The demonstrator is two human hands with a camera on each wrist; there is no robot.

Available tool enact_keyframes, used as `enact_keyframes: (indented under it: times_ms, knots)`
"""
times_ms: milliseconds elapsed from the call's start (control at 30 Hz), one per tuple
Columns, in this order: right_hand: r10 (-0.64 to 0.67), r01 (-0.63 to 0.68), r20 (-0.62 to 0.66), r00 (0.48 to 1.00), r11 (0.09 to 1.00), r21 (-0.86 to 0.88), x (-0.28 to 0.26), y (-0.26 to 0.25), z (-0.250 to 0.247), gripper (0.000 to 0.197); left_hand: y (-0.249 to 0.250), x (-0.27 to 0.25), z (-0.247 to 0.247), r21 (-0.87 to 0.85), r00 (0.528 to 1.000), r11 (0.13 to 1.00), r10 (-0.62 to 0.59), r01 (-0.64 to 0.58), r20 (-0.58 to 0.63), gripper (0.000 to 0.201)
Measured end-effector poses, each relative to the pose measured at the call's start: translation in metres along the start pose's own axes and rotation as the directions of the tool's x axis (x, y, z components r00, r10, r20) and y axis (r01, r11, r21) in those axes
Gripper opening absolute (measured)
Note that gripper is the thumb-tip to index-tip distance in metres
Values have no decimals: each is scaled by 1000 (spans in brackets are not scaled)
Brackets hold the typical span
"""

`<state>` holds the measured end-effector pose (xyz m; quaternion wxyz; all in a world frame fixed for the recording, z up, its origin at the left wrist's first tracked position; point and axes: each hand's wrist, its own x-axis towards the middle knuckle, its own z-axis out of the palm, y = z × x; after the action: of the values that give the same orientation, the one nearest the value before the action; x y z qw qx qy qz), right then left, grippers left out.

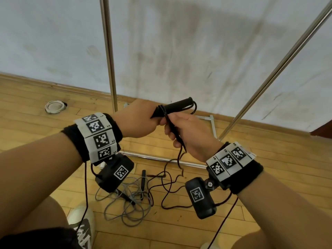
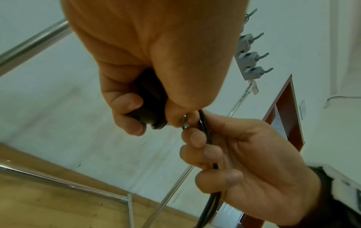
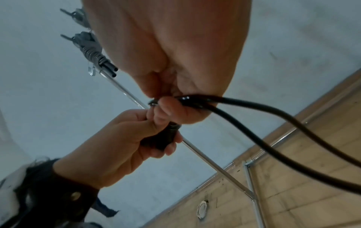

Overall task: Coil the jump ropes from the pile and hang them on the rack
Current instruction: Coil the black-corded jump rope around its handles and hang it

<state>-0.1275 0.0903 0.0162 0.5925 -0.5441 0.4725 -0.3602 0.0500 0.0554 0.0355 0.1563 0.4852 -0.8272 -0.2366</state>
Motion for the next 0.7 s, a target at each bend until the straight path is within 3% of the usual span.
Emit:
enact_keyframes:
  times_ms: [133,333,467,567,667,700]
  knots:
    - [-1,8,89,996,997,-77,-4,2,-11,29,4,-3,-3,-11,999,1000,29,-29,25,24]
    - [-3,34,75,997,907,-420,-18,7,-27,45,15,-8,-3,-97,994,995,34,-23,108,13]
    - [-66,117,152,986,925,-362,-28,17,-32,29,21,-14,-6,-176,984,984,64,-34,163,10]
    - [-78,125,175,982,953,-276,-34,22,-36,34,29,-18,-9,-250,976,967,108,-59,189,12]
    - [-67,89,149,987,985,-146,-36,20,-40,11,34,-21,-10,-331,973,942,132,-64,188,7]
    - [-73,96,132,989,980,-175,-36,19,-42,20,35,-22,-11,-354,972,933,141,-67,188,7]
